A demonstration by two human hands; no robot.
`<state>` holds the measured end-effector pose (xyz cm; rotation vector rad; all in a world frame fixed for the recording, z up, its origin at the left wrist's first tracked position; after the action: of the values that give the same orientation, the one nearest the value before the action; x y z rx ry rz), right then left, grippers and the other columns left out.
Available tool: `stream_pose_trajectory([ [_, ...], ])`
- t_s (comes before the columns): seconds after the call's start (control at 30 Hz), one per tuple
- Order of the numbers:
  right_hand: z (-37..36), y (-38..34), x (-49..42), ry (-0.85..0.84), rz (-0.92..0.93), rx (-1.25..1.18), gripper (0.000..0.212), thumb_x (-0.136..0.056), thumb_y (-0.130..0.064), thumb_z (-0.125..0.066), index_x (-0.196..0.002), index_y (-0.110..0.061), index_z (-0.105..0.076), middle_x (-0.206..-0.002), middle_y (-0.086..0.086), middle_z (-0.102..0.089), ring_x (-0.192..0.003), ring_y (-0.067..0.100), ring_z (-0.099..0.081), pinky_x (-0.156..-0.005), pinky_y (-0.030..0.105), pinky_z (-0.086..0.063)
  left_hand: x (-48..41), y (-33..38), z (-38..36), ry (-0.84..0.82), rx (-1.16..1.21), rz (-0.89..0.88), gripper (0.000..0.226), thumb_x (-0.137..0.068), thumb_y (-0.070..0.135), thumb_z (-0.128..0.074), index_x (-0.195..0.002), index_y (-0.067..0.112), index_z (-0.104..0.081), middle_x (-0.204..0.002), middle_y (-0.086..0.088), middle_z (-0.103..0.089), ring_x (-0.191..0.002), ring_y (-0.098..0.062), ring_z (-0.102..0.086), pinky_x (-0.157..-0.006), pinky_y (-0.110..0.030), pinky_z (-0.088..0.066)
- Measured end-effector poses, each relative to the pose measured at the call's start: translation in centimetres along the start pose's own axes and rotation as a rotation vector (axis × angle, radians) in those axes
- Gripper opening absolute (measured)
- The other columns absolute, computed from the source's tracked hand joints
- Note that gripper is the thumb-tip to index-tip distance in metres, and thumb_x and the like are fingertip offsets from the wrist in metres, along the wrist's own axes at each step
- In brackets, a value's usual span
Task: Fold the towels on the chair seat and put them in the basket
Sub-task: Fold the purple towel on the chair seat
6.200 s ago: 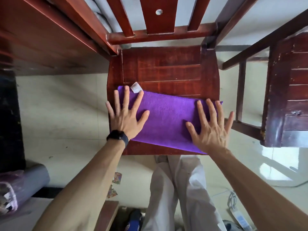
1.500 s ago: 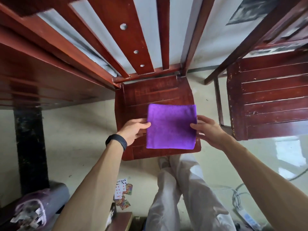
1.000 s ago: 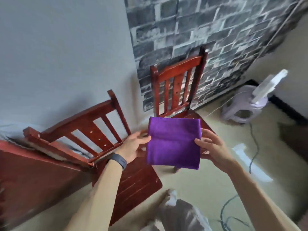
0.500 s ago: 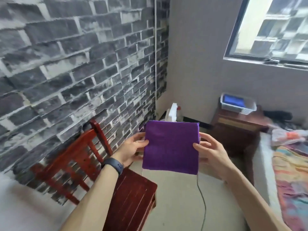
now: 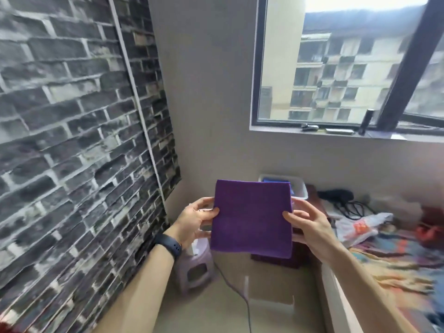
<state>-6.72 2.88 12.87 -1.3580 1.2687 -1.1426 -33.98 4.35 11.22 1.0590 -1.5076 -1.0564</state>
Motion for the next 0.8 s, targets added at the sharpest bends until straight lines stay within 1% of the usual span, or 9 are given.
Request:
stream_pose_trajectory([
  [0.1,2.7,-0.1,-5.0,0.021,0.005,0.000,0.034,-0.093,-0.005,-0.065,-0.119,-0.026,-0.067,-0.100,0.011,-0.075,-0.089,0.029,-0.074,-0.064,0.042,-0.060,-6.3,0.8,-1.8,-0.023,-0.019,0.002,0.025,-0.094,0.011,-0.062,-0.118,0.019,-0.063,-0.094,0.003,-0.074,-0.076,-0.015,-0.070,-0.063,-0.036,-0.055],
  [0.23,6.4,0.7,-12.7,0.082,-0.010,-0.006,0.033,-0.092,-0.005,-0.066,-0.119,-0.024,-0.067,-0.097,0.011,-0.074,-0.082,0.032,-0.074,-0.068,0.044,-0.061,-15.9,1.1,-3.7,-0.072,-0.022,0.037,0.022,-0.094,0.013,-0.063,-0.114,0.021,-0.063,-0.089,-0.002,-0.074,-0.068,-0.015,-0.069,-0.061,-0.033,-0.055],
  [0.37,9.7,1.2,-21.3,0.138,-0.021,0.009,0.032,-0.092,-0.004,-0.066,-0.118,-0.022,-0.069,-0.100,0.016,-0.073,-0.082,0.030,-0.072,-0.073,0.053,-0.060,-26.4,2.1,-5.4,-0.121,-0.026,0.059,0.024,-0.092,0.014,-0.066,-0.114,0.023,-0.064,-0.092,-0.002,-0.072,-0.075,-0.016,-0.067,-0.066,-0.035,-0.055],
  [0.47,12.1,1.4,-27.2,0.176,-0.035,-0.004,0.033,-0.091,-0.004,-0.067,-0.118,-0.022,-0.069,-0.100,0.018,-0.073,-0.083,0.029,-0.071,-0.077,0.053,-0.056,-33.4,2.5,-6.5,-0.132,-0.003,0.090,0.024,-0.091,0.014,-0.067,-0.112,0.023,-0.065,-0.095,-0.004,-0.072,-0.079,-0.019,-0.067,-0.070,-0.039,-0.056],
  [0.53,13.6,1.5,-30.3,0.192,-0.042,-0.013,0.035,-0.085,-0.013,-0.075,-0.119,-0.022,-0.069,-0.100,0.020,-0.073,-0.085,0.029,-0.070,-0.082,0.055,-0.053,-37.6,2.2,-7.4,-0.138,-0.007,0.121,0.024,-0.090,0.013,-0.068,-0.113,0.023,-0.065,-0.096,-0.004,-0.072,-0.082,-0.020,-0.066,-0.074,-0.043,-0.056],
  [0.57,14.3,1.6,-31.7,0.197,-0.046,-0.016,0.044,-0.077,-0.025,-0.083,-0.119,-0.022,-0.069,-0.101,0.020,-0.073,-0.086,0.028,-0.070,-0.081,0.054,-0.054,-39.5,1.9,-7.9,-0.144,-0.013,0.136,0.025,-0.090,0.013,-0.068,-0.113,0.022,-0.065,-0.096,-0.004,-0.071,-0.083,-0.021,-0.065,-0.075,-0.043,-0.056],
  [0.63,16.0,2.6,-34.5,0.205,-0.075,-0.009,0.062,-0.062,-0.037,-0.090,-0.119,-0.022,-0.069,-0.101,0.019,-0.074,-0.086,0.027,-0.071,-0.073,0.043,-0.058,-43.2,1.2,-9.0,-0.156,-0.020,0.158,0.025,-0.090,0.013,-0.067,-0.114,0.022,-0.065,-0.094,-0.003,-0.072,-0.082,-0.020,-0.065,-0.074,-0.041,-0.056],
  [0.7,18.1,4.4,-37.3,0.232,-0.112,-0.017,0.047,-0.075,-0.020,-0.082,-0.119,-0.019,-0.068,-0.102,0.020,-0.074,-0.085,0.026,-0.072,-0.064,0.035,-0.059,-46.8,-0.1,-9.9,-0.151,-0.037,0.190,0.026,-0.091,0.013,-0.067,-0.115,0.021,-0.065,-0.094,-0.002,-0.072,-0.084,-0.019,-0.066,-0.077,-0.042,-0.056],
  [0.8,21.8,8.6,-41.4,0.264,-0.207,-0.048,0.034,-0.088,-0.004,-0.070,-0.118,-0.018,-0.067,-0.104,0.020,-0.073,-0.082,0.028,-0.073,-0.056,0.036,-0.057,-51.7,-3.8,-11.5,-0.169,-0.072,0.270,0.026,-0.092,0.014,-0.065,-0.117,0.022,-0.063,-0.098,-0.001,-0.072,-0.088,-0.020,-0.067,-0.084,-0.045,-0.054],
])
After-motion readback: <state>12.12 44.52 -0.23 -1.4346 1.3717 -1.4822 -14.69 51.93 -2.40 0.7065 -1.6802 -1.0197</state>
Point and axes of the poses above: each hand's wrist, its own x-axis away from the middle knuckle, its own z-axis out of the back of the hand, y = z × x, the point moved 10 cm from there along -x, towards the middle knuckle
